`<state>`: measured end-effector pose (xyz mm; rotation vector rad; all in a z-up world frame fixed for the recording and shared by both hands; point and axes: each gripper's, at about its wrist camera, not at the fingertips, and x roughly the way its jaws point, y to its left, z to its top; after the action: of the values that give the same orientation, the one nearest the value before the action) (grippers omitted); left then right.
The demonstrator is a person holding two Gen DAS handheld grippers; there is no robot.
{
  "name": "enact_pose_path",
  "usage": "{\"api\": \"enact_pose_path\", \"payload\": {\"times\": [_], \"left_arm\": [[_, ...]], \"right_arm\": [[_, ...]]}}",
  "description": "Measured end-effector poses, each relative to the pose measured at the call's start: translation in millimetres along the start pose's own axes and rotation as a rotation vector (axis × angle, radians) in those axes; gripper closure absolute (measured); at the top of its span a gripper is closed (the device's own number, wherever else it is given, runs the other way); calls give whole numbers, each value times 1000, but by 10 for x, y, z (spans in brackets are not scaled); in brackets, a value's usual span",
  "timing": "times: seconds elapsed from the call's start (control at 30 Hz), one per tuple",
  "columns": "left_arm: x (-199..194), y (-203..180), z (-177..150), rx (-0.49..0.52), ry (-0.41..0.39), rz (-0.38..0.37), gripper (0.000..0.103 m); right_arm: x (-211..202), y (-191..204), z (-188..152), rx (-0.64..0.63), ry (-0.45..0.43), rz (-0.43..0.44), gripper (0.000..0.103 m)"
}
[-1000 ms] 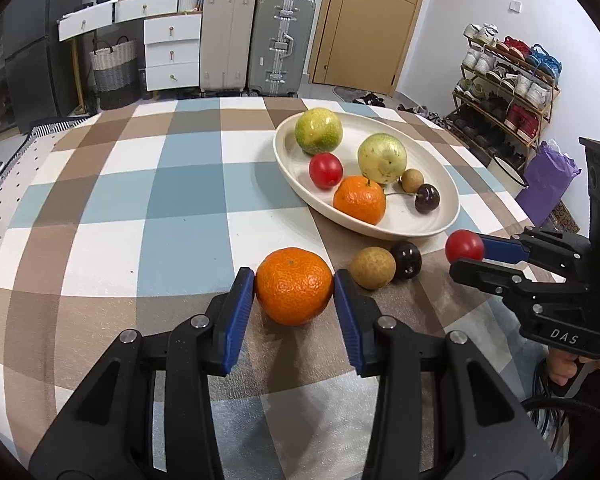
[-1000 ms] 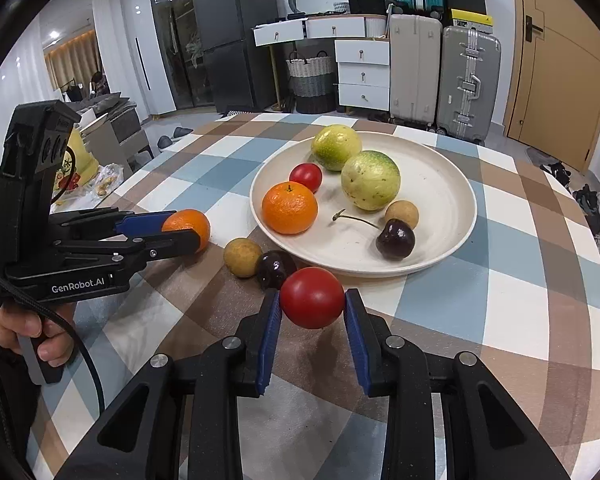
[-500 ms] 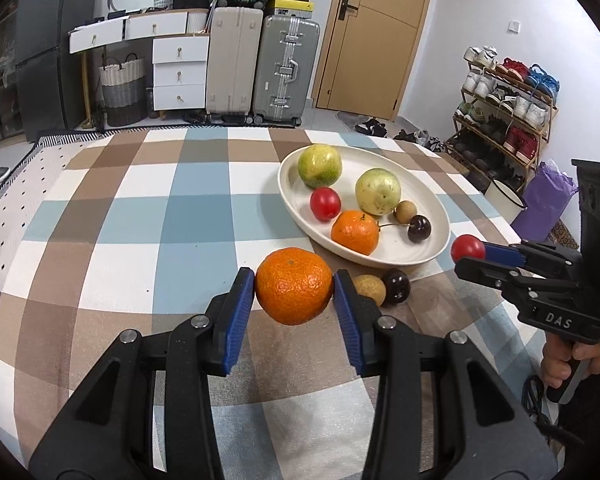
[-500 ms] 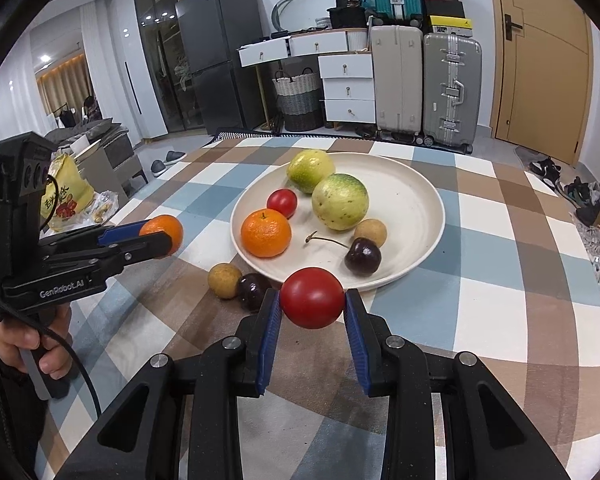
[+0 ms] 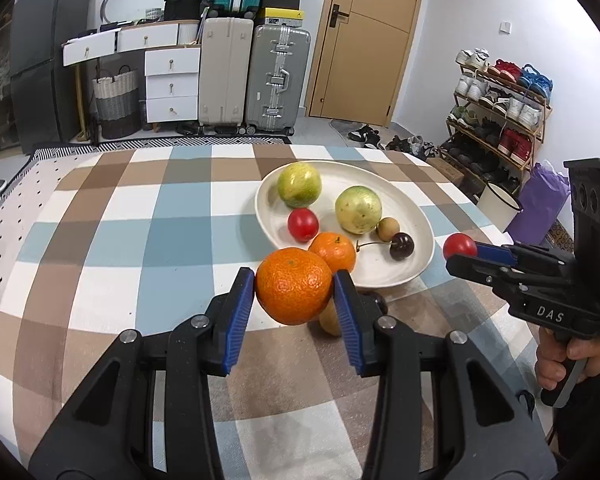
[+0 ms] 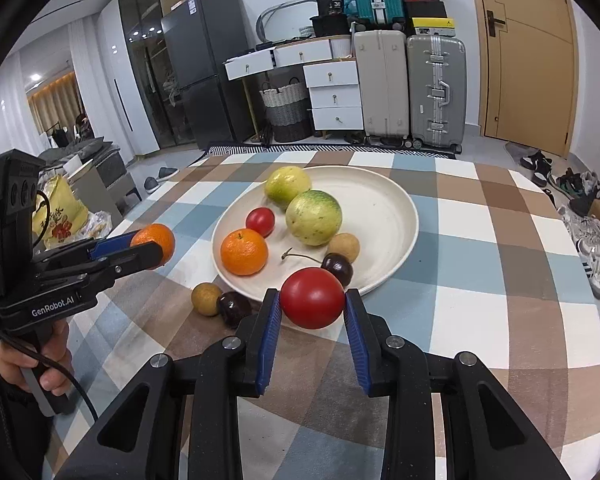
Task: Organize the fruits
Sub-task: 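Lift and carry the orange with the left tool while the right tool carries the red fruit to the plate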
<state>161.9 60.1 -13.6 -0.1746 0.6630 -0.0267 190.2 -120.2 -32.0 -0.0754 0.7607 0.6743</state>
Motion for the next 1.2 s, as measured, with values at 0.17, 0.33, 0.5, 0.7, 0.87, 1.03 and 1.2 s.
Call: {"api": "enact_pose_path", "payload": {"times": [0.17, 0.33, 0.5, 0.7, 0.87, 1.03, 1.2], "left_arm": [[-6, -61, 64, 9, -8, 6, 65], [-20, -140, 171, 21, -24, 11, 65], [-33, -250, 310, 39, -41, 1, 65], [-40, -357, 495, 67, -63, -7, 65], [-4, -367, 617, 72, -73, -4, 65], [107, -335, 693, 65, -67, -2, 65], [258, -321, 758, 61, -56, -4, 65]], "right_arm": [[-44, -59, 57, 14, -14, 9, 70], [-89, -92, 140, 19, -24, 14, 70], [-136, -97, 260, 12, -37, 10, 70], [-174, -88, 455, -3, -55, 8, 70], [-158, -111, 613, -13, -60, 8, 70], [-91, -164, 707, -25, -49, 1, 70], [24, -248, 760, -27, -29, 7, 70]]}}
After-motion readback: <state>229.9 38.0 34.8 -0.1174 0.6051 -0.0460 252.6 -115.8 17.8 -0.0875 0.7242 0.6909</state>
